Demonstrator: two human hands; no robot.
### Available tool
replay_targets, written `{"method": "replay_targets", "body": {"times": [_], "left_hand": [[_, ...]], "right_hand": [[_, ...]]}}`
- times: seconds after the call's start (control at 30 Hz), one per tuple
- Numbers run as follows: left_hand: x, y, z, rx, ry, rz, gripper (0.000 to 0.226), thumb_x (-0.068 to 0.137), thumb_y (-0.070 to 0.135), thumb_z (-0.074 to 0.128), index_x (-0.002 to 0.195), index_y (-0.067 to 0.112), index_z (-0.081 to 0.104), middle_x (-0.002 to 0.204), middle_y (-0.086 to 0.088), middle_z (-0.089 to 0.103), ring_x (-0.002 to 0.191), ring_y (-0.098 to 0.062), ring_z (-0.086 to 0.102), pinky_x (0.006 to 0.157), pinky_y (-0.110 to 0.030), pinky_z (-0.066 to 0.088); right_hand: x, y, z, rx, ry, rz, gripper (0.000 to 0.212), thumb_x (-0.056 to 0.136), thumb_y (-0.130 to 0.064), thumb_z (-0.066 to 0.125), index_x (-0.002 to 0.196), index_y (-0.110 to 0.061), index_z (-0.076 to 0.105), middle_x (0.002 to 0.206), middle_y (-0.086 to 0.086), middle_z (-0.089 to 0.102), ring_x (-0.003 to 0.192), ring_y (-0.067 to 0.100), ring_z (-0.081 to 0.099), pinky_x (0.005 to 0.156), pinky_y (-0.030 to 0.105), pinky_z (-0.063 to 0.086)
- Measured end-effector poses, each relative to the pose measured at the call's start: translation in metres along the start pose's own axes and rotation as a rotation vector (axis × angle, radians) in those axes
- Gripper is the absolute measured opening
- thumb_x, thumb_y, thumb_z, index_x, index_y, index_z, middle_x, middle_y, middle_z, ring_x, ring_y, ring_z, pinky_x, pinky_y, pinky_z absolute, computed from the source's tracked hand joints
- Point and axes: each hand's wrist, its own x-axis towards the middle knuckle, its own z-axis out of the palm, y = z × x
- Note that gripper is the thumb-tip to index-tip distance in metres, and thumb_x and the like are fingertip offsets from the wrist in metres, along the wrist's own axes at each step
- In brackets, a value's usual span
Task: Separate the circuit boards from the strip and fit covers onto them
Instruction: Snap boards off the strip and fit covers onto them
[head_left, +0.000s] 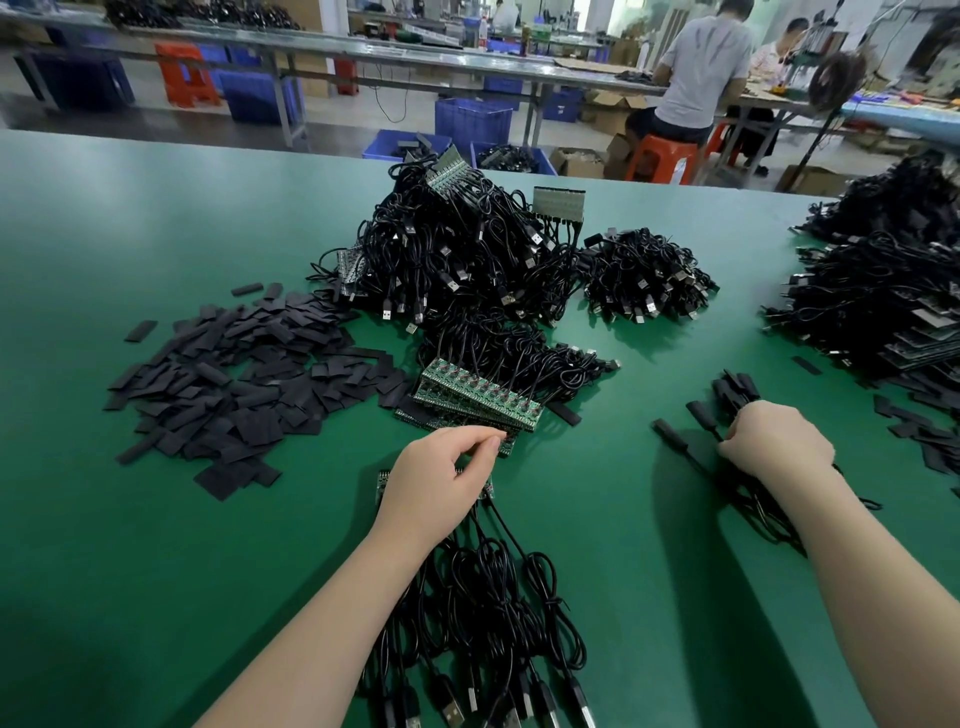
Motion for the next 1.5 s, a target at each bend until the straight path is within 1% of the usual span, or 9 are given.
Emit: {"method": "replay_targets", "body": {"times": [0.13,0.37,0.57,0.7,0.9,1.13,1.3,1.4,1.5], "left_hand": [[0.0,0.0,0.0,-0.006,-0.003,-0.002,0.021,0.096,0.034,0.057,0.11,0.033,0.072,0.102,0.028,0.066,0.099,0.012,0.058,0.077,-0.003,0.044],[0.0,0.0,0.0,-0.018,-0.008,-0.012,0.021,0.096,0.034,0.057,0.11,0.033,0.072,0.102,0.029,0.066,0.098,0.012,0.059,0.077,-0.006,0.046],[0.0,-0.001,0.0,-0.02,-0.01,-0.024,0.021,0.096,0.035,0.056,0.11,0.035,0.072,0.101,0.028,0.067,0.094,0.01,0.06,0.072,-0.009,0.048],[0.001,-0.001,0.0,-0.017,-0.015,-0.029,0.021,0.095,0.035,0.057,0.109,0.035,0.072,0.101,0.025,0.068,0.095,0.008,0.061,0.076,-0.014,0.05],[0.0,-0.002,0.001,-0.002,-0.017,-0.021,0.021,0.096,0.035,0.057,0.109,0.035,0.072,0.099,0.025,0.069,0.088,0.009,0.061,0.066,-0.007,0.044],[0.0,0.0,-0.001,-0.012,-0.011,-0.013,0.022,0.096,0.035,0.056,0.11,0.032,0.072,0.1,0.025,0.069,0.087,0.008,0.062,0.067,-0.008,0.047],[-0.001,0.001,0.0,-0.034,0.006,0.0,0.021,0.097,0.032,0.056,0.11,0.031,0.073,0.097,0.024,0.069,0.064,0.017,0.054,0.054,-0.002,0.036],[0.001,0.0,0.001,-0.121,0.066,-0.031,0.021,0.098,0.032,0.054,0.111,0.034,0.071,0.089,0.024,0.07,0.044,0.003,0.047,0.045,-0.006,0.033],[0.004,-0.003,0.001,-0.171,0.133,-0.089,0.021,0.101,0.029,0.049,0.11,0.04,0.065,0.092,0.025,0.069,0.055,-0.014,0.057,0.047,-0.027,0.044]], "right_hand": [[0.006,0.0,-0.012,0.028,-0.017,-0.068,0.012,0.085,-0.011,0.063,0.091,-0.01,0.073,0.09,0.011,0.068,0.079,0.029,0.064,0.063,0.03,0.05],[0.001,-0.002,-0.02,0.032,0.157,-0.178,0.027,0.09,-0.029,0.071,0.117,-0.023,0.069,0.112,0.007,0.064,0.096,0.03,0.061,0.064,0.031,0.046],[-0.031,-0.006,-0.011,-0.153,-0.056,-0.21,0.043,0.083,-0.06,0.067,0.101,-0.021,0.063,0.085,-0.003,0.061,0.08,0.019,0.06,0.056,0.024,0.042],[-0.041,0.004,0.001,-0.215,-0.085,-0.201,0.025,0.091,-0.045,0.063,0.103,-0.024,0.057,0.093,-0.004,0.059,0.086,0.02,0.06,0.061,0.027,0.044],[-0.027,0.007,0.014,0.036,0.167,-0.205,0.01,0.092,-0.023,0.064,0.099,-0.028,0.068,0.097,0.002,0.066,0.087,0.028,0.059,0.064,0.031,0.049],[-0.01,0.009,0.037,-0.017,0.344,-0.179,0.045,0.09,-0.049,0.064,0.125,-0.021,0.061,0.124,0.014,0.058,0.115,0.037,0.05,0.088,0.043,0.042],[-0.011,0.007,0.031,-0.026,0.49,-0.243,0.048,0.083,-0.048,0.073,0.11,-0.009,0.065,0.11,0.018,0.063,0.105,0.04,0.055,0.085,0.047,0.043],[-0.038,-0.017,0.018,0.245,0.569,-0.354,0.036,0.086,-0.04,0.073,0.101,-0.008,0.067,0.101,0.016,0.067,0.09,0.037,0.06,0.074,0.043,0.046],[-0.088,-0.058,0.012,0.507,0.252,-0.502,0.023,0.088,-0.049,0.066,0.082,-0.027,0.067,0.081,-0.006,0.068,0.072,0.016,0.063,0.066,0.032,0.053]]}}
